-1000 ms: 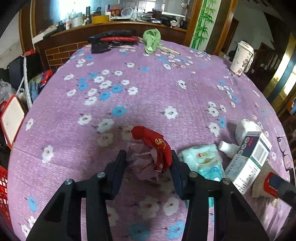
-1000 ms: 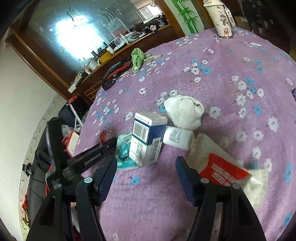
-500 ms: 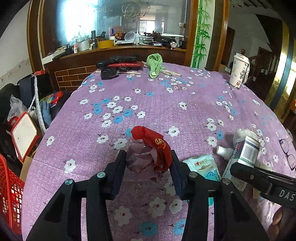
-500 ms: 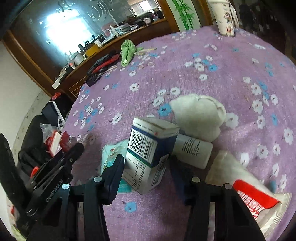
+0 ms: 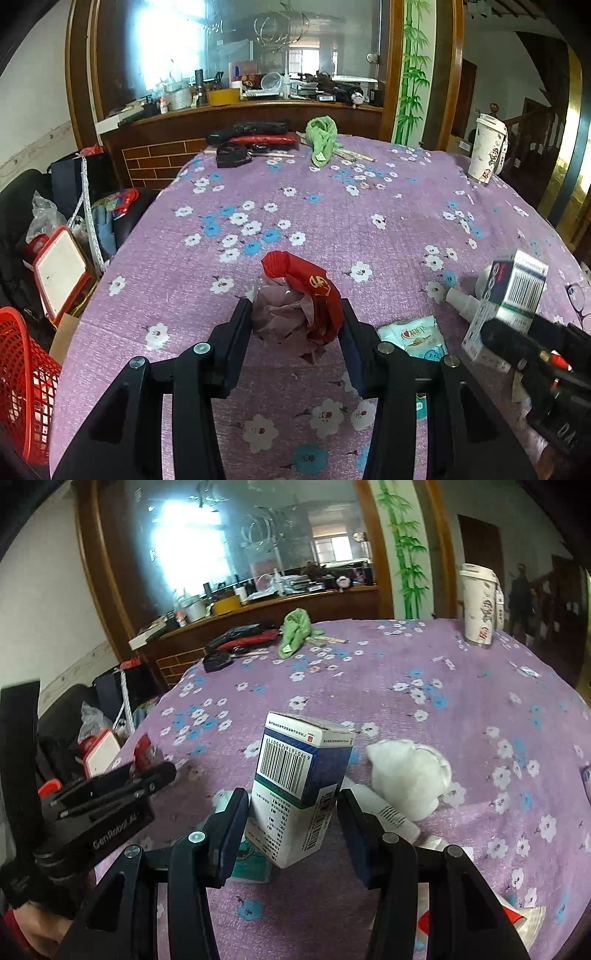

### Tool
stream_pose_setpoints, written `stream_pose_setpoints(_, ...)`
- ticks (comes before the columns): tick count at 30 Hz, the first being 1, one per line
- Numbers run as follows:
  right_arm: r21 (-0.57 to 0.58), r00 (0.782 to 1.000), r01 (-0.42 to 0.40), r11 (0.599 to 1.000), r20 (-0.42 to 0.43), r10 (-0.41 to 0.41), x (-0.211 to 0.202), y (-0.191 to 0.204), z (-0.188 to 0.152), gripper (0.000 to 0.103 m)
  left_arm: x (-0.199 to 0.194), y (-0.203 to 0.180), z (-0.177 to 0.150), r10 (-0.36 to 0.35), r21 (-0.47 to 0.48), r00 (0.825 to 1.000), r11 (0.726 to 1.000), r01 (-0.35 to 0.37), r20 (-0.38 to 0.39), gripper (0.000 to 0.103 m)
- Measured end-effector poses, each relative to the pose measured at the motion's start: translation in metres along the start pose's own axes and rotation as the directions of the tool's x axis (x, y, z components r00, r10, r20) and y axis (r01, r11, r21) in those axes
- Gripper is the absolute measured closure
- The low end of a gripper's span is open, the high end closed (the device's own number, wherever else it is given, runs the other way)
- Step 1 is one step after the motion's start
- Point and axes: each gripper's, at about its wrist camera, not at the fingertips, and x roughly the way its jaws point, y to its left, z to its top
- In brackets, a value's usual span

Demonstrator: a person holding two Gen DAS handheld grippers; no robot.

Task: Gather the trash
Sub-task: 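Lift the wrapper with the left tool while the right tool lifts the medicine box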

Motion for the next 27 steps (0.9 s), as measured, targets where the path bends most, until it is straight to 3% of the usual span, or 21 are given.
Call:
stream_pose_setpoints(12,0.001,1.000,0.015,1.000,-0.019,-0.015,0.0044,0.0006,-0.0019,0.049,0.0008,0.0005,-0.0009,0.038,0.009,0.999,0.999,-0.038,0.009,0.059)
stream_pose_setpoints(27,-0.037,0.996,0.088,0.995,-0.006,-0.089,0.0025,0.0028,-0.0024,0.049,0.0022,-0.0011,-0.0002,0.036,0.017,0.999,0.999,-0.036,0.004,0.059)
